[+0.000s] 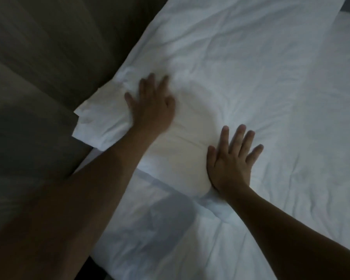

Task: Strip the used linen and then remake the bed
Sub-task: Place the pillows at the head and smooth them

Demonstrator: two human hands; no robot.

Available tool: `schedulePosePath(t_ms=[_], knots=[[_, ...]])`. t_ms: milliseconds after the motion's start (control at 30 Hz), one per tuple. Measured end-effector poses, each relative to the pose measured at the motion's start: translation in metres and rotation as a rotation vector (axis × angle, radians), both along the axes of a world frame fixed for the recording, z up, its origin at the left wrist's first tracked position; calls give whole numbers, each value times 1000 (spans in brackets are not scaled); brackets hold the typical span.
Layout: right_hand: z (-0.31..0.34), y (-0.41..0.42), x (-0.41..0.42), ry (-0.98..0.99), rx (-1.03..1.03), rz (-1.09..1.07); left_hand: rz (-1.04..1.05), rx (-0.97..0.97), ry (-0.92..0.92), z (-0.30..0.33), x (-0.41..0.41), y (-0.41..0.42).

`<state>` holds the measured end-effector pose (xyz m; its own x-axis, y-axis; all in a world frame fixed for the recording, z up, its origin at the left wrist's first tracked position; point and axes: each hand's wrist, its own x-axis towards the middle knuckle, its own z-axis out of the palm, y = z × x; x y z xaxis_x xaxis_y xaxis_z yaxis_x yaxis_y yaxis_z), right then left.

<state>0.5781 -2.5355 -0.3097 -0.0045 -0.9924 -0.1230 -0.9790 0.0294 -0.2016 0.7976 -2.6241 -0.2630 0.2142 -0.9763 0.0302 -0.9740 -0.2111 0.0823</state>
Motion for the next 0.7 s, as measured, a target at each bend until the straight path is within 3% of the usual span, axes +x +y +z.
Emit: schedulePosePath(t_ms=[100,200,300,367,467,567,700], knots=[[0,18,-13,-66,-71,85,-111,22,-55,-35,7,29],[8,41,-41,-140,-22,254,2,116,-95,-38,10,9],[21,51,-97,-173,68,289,174,18,69,-11,-57,2],[28,59,-145,-113,106,173,16,-172,146,-1,-127,23],[30,90,-225,-13,151,-65,-402,-316,171,-4,-243,79],[23,133,-298,51,205,-164,-512,-205,240,-31,-333,126],[1,191,-376,68,211,-306,-548,-1,212,-83,-392,170]])
